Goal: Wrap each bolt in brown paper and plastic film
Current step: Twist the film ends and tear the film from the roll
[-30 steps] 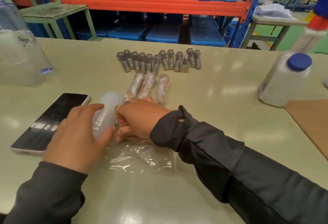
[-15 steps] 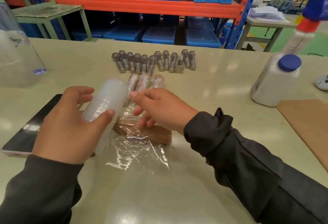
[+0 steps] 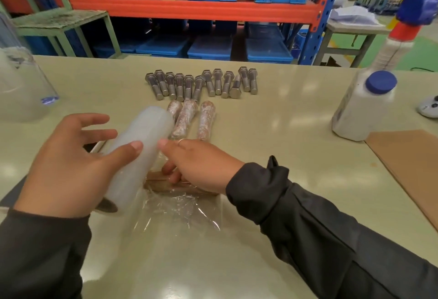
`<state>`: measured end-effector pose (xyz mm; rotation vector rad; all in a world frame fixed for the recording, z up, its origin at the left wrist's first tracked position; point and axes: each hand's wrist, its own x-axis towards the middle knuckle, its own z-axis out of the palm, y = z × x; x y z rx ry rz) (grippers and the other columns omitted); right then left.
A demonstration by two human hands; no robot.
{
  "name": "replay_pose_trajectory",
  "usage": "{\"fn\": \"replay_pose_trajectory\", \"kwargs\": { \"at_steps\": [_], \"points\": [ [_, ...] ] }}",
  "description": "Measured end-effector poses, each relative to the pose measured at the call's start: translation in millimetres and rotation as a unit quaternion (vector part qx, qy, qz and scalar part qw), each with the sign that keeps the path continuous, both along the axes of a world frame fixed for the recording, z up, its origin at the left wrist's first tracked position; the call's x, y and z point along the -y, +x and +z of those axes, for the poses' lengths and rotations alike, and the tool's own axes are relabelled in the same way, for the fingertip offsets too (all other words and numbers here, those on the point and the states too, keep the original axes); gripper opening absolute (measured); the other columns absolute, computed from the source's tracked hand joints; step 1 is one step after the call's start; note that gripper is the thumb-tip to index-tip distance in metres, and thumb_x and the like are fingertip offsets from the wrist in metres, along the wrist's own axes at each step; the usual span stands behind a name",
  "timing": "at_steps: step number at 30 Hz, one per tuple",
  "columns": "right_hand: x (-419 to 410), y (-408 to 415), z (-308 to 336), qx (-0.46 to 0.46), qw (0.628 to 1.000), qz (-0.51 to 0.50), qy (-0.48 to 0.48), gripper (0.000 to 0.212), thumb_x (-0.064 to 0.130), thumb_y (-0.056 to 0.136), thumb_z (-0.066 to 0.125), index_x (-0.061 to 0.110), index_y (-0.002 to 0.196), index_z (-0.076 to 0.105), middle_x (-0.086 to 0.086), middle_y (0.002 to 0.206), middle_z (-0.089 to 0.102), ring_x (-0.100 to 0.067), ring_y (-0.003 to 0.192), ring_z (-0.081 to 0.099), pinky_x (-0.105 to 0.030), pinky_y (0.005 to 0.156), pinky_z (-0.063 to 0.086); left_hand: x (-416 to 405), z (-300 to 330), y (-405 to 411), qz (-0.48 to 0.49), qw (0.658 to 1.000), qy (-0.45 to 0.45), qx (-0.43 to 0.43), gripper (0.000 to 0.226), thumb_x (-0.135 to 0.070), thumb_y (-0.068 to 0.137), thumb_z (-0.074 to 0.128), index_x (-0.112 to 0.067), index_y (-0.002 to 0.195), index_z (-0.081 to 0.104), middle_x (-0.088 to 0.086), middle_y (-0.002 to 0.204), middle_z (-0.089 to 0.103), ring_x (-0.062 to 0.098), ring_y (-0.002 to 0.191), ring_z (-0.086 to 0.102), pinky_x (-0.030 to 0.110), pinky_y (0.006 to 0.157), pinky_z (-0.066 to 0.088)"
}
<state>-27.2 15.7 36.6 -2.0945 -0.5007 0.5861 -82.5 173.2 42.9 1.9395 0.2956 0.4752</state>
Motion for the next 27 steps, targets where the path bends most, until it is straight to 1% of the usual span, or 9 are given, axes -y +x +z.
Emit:
{"fn": "replay_pose_trajectory", "kwargs": {
  "at_steps": [2,5,7,9,12,15,20,24,27],
  "points": [
    [1.8,2.3,2.0,-0.057,0.998,-0.017,0.037,0.066,0.061,0.093,0.025,0.008,0.108,0.062,-0.008,0.094,0.07,-0.024,0.088,0.064,-0.037,0.087,0.048,11.9,-0.8,-2.9,-0.015,1.0,-0.021,0.01,0.073,-0.052,0.039,0.084,-0.04,0.102,0.049,-0.006,0.105,0.061,0.006,0.086,0.06,0.03,0.064,0.047],
    [3.6,6.5,0.7,-0.137,0.982,-0.049,0.117,0.065,0.066,0.088,0.033,0.012,0.112,0.062,-0.007,0.099,0.069,-0.023,0.085,0.066,-0.037,0.091,0.05,34.5,-5.6,-6.3,-0.024,0.999,-0.042,0.011,0.068,-0.055,0.048,0.065,-0.038,0.111,0.045,-0.014,0.101,0.057,0.005,0.081,0.06,0.021,0.05,0.045],
    [5.6,9.3,-0.9,-0.173,0.972,-0.08,0.14,0.059,0.061,0.086,0.042,0.012,0.115,0.061,-0.01,0.106,0.069,-0.026,0.091,0.067,-0.039,0.093,0.05,40.6,-10.9,-6.5,-0.043,0.996,-0.074,-0.005,0.053,-0.053,0.062,0.06,-0.039,0.11,0.043,-0.016,0.098,0.057,0.001,0.075,0.063,0.02,0.052,0.045],
    [7.3,10.2,-1.6,-0.189,0.966,-0.101,0.143,0.057,0.058,0.084,0.046,0.011,0.114,0.06,-0.012,0.108,0.068,-0.027,0.094,0.066,-0.041,0.093,0.05,35.9,-14.9,-1.5,-0.041,0.994,-0.103,-0.012,0.025,-0.036,0.086,0.052,-0.036,0.111,0.045,-0.011,0.095,0.062,0.001,0.071,0.063,0.023,0.058,0.046],
    [6.5,8.4,-0.4,-0.155,0.974,-0.103,0.127,0.057,0.056,0.083,0.047,0.009,0.112,0.06,-0.013,0.109,0.066,-0.03,0.097,0.065,-0.044,0.095,0.048,24.8,-20.6,6.2,-0.039,0.998,-0.01,-0.046,0.039,-0.008,0.093,0.049,-0.029,0.124,0.038,-0.01,0.092,0.061,0.002,0.072,0.06,0.021,0.06,0.042],
    [6.0,5.3,3.0,-0.136,0.979,-0.094,0.116,0.056,0.054,0.083,0.048,0.008,0.112,0.059,-0.013,0.107,0.066,-0.028,0.092,0.066,-0.041,0.09,0.051,20.8,-24.0,7.4,-0.086,0.986,0.102,-0.104,0.057,-0.006,0.087,0.055,-0.028,0.134,0.031,-0.01,0.093,0.057,0.004,0.079,0.06,0.021,0.063,0.042],
    [8.4,-4.1,12.3,-0.064,0.989,-0.082,0.103,0.036,0.049,0.085,0.053,0.016,0.094,0.061,-0.006,0.099,0.067,-0.024,0.088,0.066,-0.042,0.085,0.054,13.1,-26.5,9.8,-0.098,0.979,0.129,-0.121,0.062,-0.005,0.087,0.056,-0.027,0.138,0.029,-0.014,0.09,0.057,0.004,0.079,0.06,0.023,0.065,0.045],
    [17.0,-11.5,23.0,0.016,0.991,-0.107,0.077,0.035,0.049,0.086,0.051,0.015,0.077,0.057,0.001,0.075,0.06,-0.017,0.07,0.059,-0.031,0.063,0.047,15.9,-26.2,7.6,-0.102,0.978,0.149,-0.107,0.062,-0.005,0.086,0.059,-0.027,0.137,0.032,-0.018,0.088,0.058,-0.002,0.075,0.062,0.018,0.064,0.045],
    [32.7,-11.4,29.5,0.071,0.989,-0.13,0.024,0.045,0.055,0.086,0.049,0.013,0.099,0.054,0.0,0.088,0.061,-0.019,0.079,0.061,-0.036,0.069,0.052,17.5,-26.2,7.5,-0.109,0.979,0.138,-0.098,0.065,0.002,0.082,0.063,-0.022,0.136,0.034,-0.017,0.088,0.062,-0.002,0.08,0.064,0.029,0.079,0.051]
  ]
}}
